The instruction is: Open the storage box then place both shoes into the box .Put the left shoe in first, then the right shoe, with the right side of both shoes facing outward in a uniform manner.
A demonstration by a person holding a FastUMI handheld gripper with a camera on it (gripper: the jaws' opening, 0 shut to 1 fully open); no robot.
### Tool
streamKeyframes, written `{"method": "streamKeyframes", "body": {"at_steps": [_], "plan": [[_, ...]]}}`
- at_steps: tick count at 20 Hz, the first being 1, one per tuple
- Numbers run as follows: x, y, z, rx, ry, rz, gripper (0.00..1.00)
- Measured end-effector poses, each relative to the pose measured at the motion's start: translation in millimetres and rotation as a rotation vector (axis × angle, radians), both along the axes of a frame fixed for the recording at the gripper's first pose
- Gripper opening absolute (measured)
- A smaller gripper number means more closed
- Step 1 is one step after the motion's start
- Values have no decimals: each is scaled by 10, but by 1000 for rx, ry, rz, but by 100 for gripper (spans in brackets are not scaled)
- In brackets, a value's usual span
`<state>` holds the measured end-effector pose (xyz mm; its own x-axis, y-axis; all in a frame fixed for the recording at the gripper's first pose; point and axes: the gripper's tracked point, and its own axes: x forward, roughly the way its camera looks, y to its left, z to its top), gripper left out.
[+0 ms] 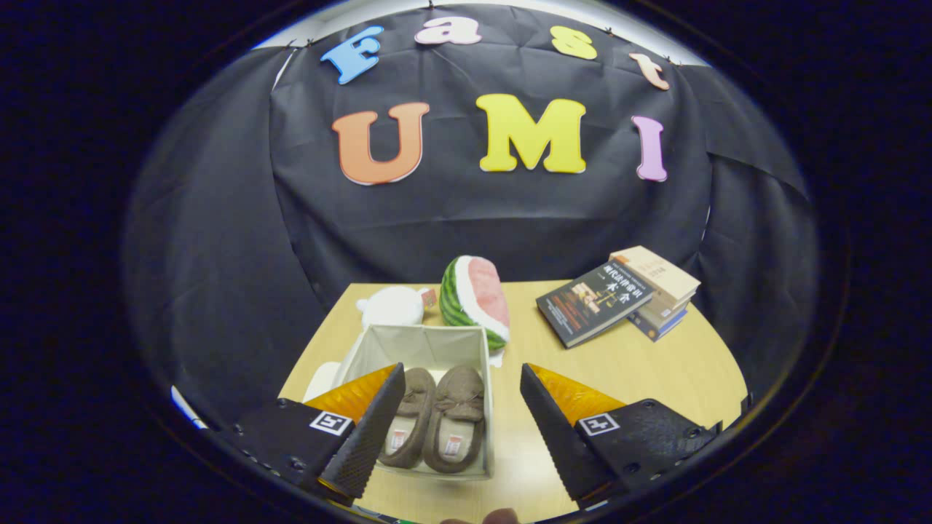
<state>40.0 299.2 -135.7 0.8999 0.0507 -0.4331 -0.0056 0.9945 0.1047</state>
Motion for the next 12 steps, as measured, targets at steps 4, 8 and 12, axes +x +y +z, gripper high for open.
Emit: {"method": "streamKeyframes", "body": {"at_steps": [4,8,12], "plan": [[-109,-450,433,21,-98,-18,97],[-315,-1010,870,14,-223,-59,96],[-520,-1413,1147,12,-325,-91,95]]}}
